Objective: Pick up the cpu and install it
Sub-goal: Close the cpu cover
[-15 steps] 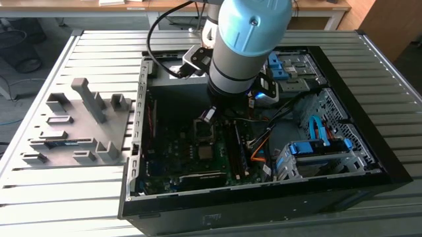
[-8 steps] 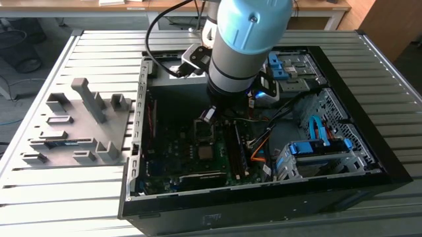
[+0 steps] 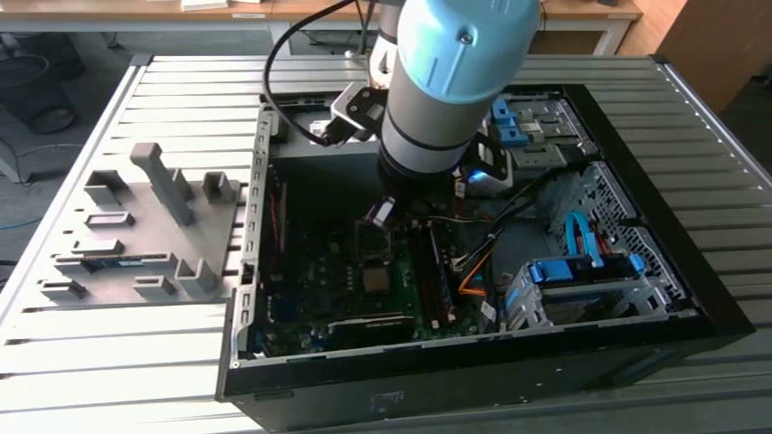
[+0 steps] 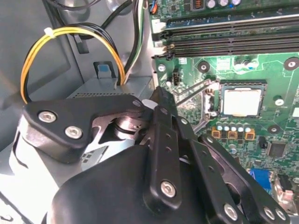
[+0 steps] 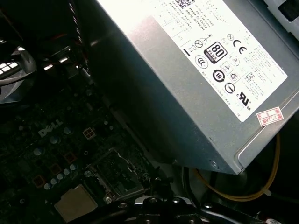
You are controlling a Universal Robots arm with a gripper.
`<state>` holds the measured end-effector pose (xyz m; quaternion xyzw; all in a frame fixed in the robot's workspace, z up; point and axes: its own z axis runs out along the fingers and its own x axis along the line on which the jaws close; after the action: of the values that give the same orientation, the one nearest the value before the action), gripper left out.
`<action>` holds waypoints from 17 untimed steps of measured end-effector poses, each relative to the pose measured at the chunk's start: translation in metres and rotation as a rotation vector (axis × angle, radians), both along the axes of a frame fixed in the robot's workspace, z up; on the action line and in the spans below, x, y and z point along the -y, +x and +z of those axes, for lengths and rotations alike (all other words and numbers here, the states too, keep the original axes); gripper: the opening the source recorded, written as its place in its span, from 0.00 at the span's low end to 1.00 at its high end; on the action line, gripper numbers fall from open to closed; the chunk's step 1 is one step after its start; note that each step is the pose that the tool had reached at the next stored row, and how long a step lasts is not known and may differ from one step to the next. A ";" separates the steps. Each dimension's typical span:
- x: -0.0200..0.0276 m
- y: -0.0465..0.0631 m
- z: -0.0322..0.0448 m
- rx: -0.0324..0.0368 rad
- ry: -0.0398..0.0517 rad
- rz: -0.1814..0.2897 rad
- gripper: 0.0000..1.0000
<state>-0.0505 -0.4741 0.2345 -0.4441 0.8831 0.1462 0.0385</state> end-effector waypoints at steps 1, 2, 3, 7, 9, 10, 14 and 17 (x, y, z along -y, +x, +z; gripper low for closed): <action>0.0009 0.000 0.0002 0.0001 0.0000 0.001 0.10; 0.0018 0.000 0.0004 0.0002 0.0000 0.002 0.10; 0.0028 0.000 0.0006 0.0005 0.0001 0.003 0.10; 0.0066 0.000 0.0014 0.0014 0.0009 0.006 0.10; 0.0087 0.000 0.0017 0.0018 0.0014 0.007 0.10; 0.0098 -0.001 0.0018 0.0020 0.0016 0.008 0.10; 0.0154 -0.001 0.0019 0.0023 0.0028 0.010 0.10; 0.0211 -0.001 0.0019 0.0023 0.0030 0.010 0.10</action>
<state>-0.0519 -0.4951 0.2365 -0.4488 0.8805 0.1472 0.0395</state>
